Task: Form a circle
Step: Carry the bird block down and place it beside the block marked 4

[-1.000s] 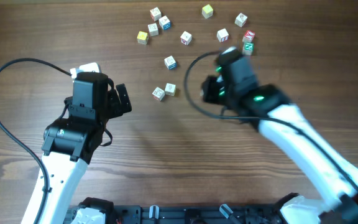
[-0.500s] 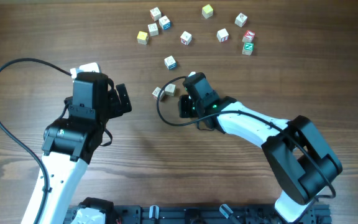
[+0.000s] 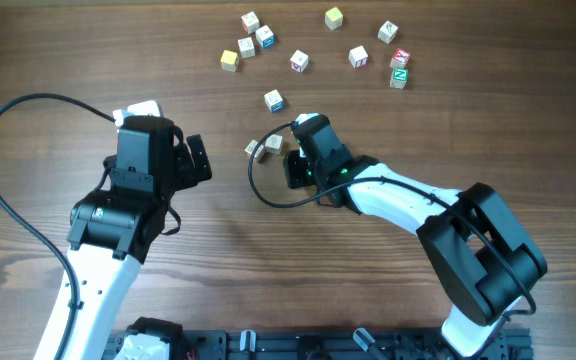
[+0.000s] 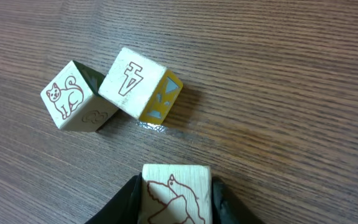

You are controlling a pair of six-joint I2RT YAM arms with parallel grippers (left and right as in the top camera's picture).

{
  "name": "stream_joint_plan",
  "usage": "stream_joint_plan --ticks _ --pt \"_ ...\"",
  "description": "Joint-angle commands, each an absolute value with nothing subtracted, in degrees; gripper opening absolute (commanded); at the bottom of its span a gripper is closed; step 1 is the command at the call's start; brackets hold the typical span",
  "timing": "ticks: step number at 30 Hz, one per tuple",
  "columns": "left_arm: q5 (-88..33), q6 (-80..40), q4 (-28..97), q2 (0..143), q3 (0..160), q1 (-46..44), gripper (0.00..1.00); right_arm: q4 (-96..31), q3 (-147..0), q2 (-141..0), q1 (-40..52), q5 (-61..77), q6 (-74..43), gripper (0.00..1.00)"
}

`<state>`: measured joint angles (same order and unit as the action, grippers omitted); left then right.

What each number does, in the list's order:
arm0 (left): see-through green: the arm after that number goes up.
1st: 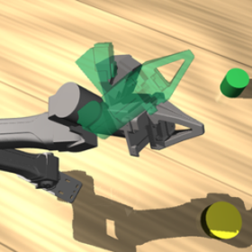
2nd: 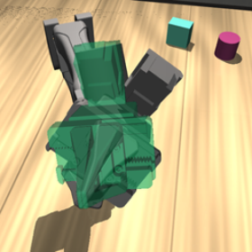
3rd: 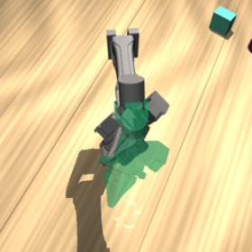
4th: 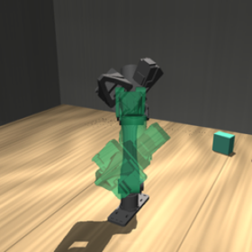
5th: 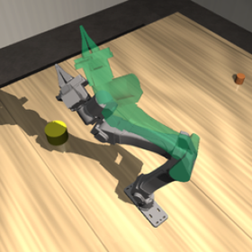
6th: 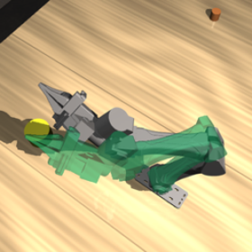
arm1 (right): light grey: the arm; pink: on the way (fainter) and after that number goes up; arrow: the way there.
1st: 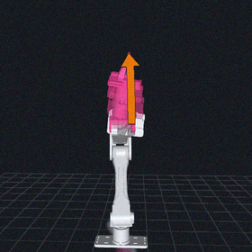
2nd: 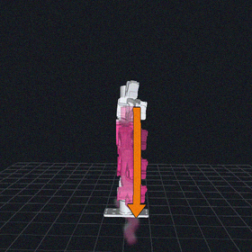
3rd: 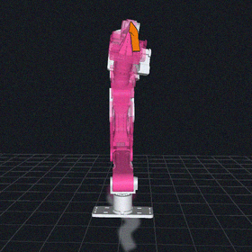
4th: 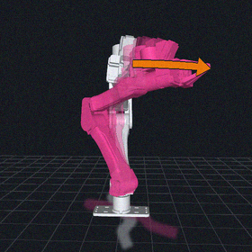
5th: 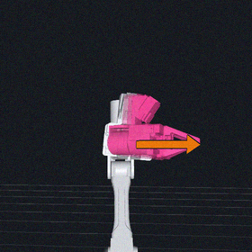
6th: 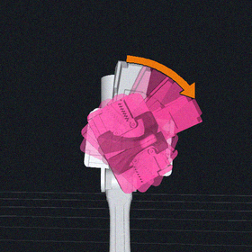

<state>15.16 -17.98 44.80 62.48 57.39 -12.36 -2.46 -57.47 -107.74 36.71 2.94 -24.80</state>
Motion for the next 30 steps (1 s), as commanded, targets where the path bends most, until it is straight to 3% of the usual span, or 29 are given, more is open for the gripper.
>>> stream_joint_plan --ticks 1,4,11,19,26,30 --pt "15.73 -18.70 44.64 62.61 57.36 -12.08 1.00 -1.93 -57.32 -108.64 36.88 2.37 -23.73 0.42" --pt "15.73 -18.70 44.64 62.61 57.36 -12.10 1.00 -0.62 -57.32 -108.64 36.88 2.35 -23.73 0.47" --pt "15.73 -18.70 44.64 62.61 57.36 -12.10 1.00 0.23 -57.36 -108.42 36.91 2.48 -23.90 0.49" --pt "15.73 -18.70 44.64 62.61 57.36 -12.10 1.00 -5.10 -57.36 -107.66 36.91 4.16 -24.45 0.59" --pt "15.73 -18.70 44.64 62.61 57.36 -12.10 1.00 -6.94 -57.36 -107.66 36.91 4.43 -24.62 0.57" --pt "15.73 -18.70 44.64 62.61 57.36 -12.10 1.00 -6.83 -57.36 -107.66 36.91 4.45 -24.58 0.44"
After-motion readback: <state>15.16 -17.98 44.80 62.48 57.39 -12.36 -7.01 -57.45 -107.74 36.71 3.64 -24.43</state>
